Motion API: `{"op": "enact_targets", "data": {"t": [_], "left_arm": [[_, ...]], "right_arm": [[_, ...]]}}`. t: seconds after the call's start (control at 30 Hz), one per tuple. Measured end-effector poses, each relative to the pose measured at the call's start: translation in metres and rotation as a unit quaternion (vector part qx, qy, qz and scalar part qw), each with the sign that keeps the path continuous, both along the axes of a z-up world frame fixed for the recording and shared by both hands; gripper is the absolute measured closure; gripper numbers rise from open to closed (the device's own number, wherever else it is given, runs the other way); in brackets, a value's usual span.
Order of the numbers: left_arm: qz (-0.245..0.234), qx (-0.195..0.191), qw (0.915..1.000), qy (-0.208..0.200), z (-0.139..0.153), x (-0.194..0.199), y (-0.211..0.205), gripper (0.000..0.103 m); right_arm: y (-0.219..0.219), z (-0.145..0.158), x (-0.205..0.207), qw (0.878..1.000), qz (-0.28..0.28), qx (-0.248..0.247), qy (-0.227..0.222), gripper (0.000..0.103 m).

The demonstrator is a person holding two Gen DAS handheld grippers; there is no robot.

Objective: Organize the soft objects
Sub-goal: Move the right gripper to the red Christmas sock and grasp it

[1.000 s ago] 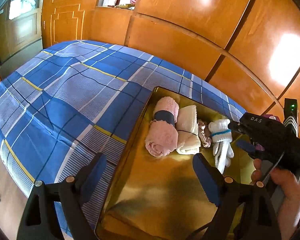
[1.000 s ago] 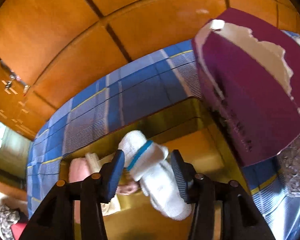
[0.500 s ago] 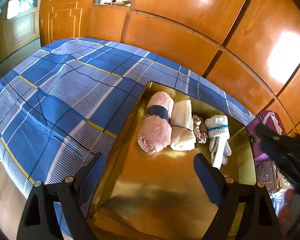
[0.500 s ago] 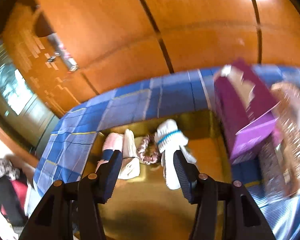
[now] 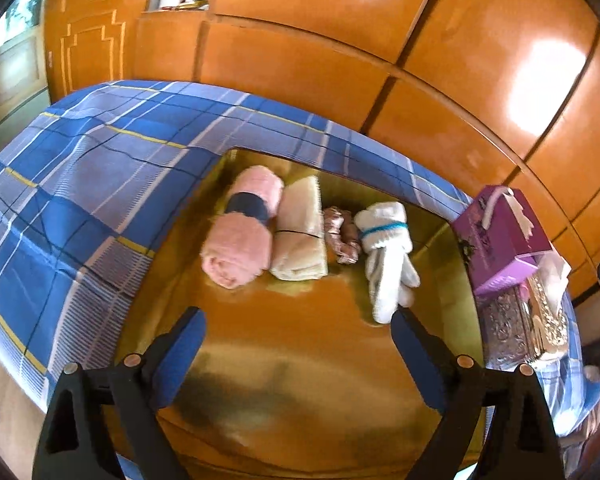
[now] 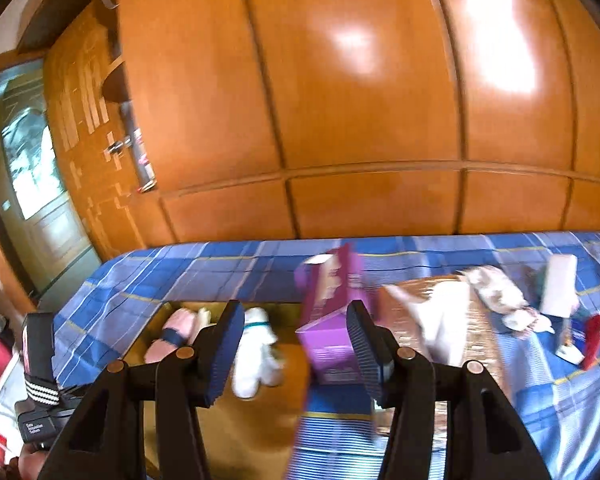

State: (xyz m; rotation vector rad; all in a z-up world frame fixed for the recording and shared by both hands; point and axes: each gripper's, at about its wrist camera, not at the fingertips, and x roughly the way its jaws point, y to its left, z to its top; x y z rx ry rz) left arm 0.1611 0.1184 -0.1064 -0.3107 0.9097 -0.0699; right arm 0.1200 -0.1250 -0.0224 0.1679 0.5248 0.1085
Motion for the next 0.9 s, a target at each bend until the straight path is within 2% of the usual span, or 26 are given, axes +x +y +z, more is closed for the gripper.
{"op": "enact_targets", "data": {"t": [0.27,0.47,0.6,0.73,0.8,0.9], "left_arm": [[-0.04,0.001,0.9992,-0.001,0.004,0.001,-0.032,0.007],[-0.078,-0.004,0.997,-0.004,0.005,-0.003,-0.059,0.007],[-0.103,0.0,0.9946,-0.004,0.006,-0.006,-0.079,0.007],[-0.135,0.003,0.9907,-0.015,0.011,-0.011,-0.098,0.007],[-0.151,0.004,0.9883,-0.02,0.014,-0.013,-0.108,0.006],[-0.171,0.003,0.9849,-0.026,0.018,-0.016,-0.123,0.006]], "right_arm": [[-0.077,-0.003,-0.017,0.995,-0.095,0.015,0.004,0.049],[-0.14,-0.037,-0.024,0.982,-0.171,0.043,0.06,0.049],[-0.178,-0.08,-0.031,0.968,-0.216,0.051,0.12,0.049],[-0.219,-0.122,-0.045,0.948,-0.257,0.069,0.176,0.049],[-0.243,-0.136,-0.055,0.937,-0.282,0.086,0.189,0.049],[-0.27,-0.142,-0.065,0.926,-0.313,0.096,0.187,0.049]]}}
